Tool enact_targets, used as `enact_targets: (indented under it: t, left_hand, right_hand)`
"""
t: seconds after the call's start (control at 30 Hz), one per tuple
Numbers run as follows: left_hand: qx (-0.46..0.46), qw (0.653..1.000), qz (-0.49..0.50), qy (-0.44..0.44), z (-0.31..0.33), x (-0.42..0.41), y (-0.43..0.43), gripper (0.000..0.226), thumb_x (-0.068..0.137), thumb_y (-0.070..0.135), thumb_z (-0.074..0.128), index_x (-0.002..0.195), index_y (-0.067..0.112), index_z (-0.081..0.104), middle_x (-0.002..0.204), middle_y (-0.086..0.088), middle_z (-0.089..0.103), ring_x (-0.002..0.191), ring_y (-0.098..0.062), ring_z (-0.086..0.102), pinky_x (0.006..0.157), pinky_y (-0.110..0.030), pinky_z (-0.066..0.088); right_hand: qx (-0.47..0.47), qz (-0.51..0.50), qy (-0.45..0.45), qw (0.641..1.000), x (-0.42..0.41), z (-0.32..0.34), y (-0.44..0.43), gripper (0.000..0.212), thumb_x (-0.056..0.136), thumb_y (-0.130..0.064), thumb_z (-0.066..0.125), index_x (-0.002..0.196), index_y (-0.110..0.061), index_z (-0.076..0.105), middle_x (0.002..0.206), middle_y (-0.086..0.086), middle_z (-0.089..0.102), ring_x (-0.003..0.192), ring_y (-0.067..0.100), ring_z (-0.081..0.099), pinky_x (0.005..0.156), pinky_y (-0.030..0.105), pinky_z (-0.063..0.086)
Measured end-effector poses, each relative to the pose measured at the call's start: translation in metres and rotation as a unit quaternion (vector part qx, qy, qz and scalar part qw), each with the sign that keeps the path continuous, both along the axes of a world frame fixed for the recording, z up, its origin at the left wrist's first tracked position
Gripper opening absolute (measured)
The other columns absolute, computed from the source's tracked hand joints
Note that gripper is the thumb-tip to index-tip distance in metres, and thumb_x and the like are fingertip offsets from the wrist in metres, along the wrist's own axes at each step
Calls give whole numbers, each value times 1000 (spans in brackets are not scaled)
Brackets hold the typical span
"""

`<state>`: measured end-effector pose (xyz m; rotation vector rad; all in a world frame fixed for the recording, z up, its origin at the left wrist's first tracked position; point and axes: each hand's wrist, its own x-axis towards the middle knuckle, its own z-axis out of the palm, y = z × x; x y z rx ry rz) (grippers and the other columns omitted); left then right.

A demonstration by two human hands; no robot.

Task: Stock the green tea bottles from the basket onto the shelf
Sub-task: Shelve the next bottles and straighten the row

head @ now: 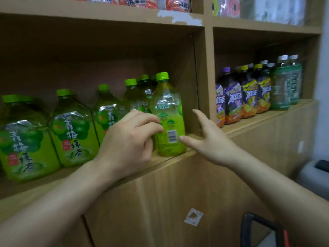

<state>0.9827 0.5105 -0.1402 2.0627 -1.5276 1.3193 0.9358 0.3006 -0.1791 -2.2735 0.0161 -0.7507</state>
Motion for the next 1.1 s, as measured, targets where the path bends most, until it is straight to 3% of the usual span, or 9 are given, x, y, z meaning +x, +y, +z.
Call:
enact_targets:
  t: [0.1,0.23,0.37,0.5,0.63,0.77,0.97,1.03,1.1]
  left_hand:
    - [4,995,-95,29,-23,-43,-45,24,74,5,51,83,11,73,89,-2,70,80,-25,64,68,-38,53]
    - [47,967,-199,151,-77,-91,-125,22,78,13,52,85,16,73,84,4,70,77,-14,64,68,-26,49]
    - [108,929,-241,258,-145,-137,-206,22,78,15,53,87,16,73,82,0,72,76,-14,64,71,-24,45]
    - [218,903,-186,319,-202,-174,-265,29,79,30,49,94,24,73,93,4,74,87,-16,66,77,-28,49]
    - [327,871,-129,342,-251,-194,-303,23,83,32,53,97,29,71,97,4,73,95,-20,65,81,-35,52]
    - [396,842,-90,356,-282,-208,-320,23,83,31,52,99,31,69,95,5,72,93,-21,65,79,-39,53]
    - [580,744,37,329,-332,-218,-362,31,91,34,50,109,13,63,107,-9,67,99,-32,62,69,-32,43]
    - [608,700,92,362,-367,-219,-380,42,94,38,48,123,7,56,120,-10,63,105,-31,61,76,-32,45]
    - [603,667,158,409,-407,-218,-387,64,94,42,49,145,7,29,138,-13,50,119,-31,54,90,-34,44]
  right_hand:
    - [2,-14,-10,1000,-70,-13,-40,46,83,-37,69,127,-28,56,113,3,66,101,17,64,91,37,50]
    - [-7,-51,125,991,-179,-52,-100,21,85,-38,66,102,-26,69,86,0,75,82,15,70,77,34,55]
    - [-18,-139,219,966,-262,-115,-156,22,84,-39,68,100,-23,69,86,-1,76,76,9,68,78,36,55]
    - [20,-185,246,951,-304,-182,-204,27,78,-41,74,98,-24,70,85,-1,73,78,11,66,82,35,54]
    - [27,-125,324,937,-305,-231,-226,44,76,-47,74,111,-22,67,87,-10,67,79,6,63,79,26,48]
    - [-54,-19,486,872,-291,-270,-231,70,78,-51,70,136,-16,52,124,1,63,111,18,59,90,22,42]
    - [-54,-83,443,891,-275,-289,-264,58,81,-46,70,128,-14,57,124,7,64,110,23,60,90,29,46]
    - [-33,-105,450,886,-288,-298,-279,62,80,-49,70,130,-14,55,127,7,63,111,23,60,92,28,45]
    - [9,-148,426,892,-302,-307,-297,64,78,-52,70,129,-15,55,123,7,64,108,23,61,89,27,45]
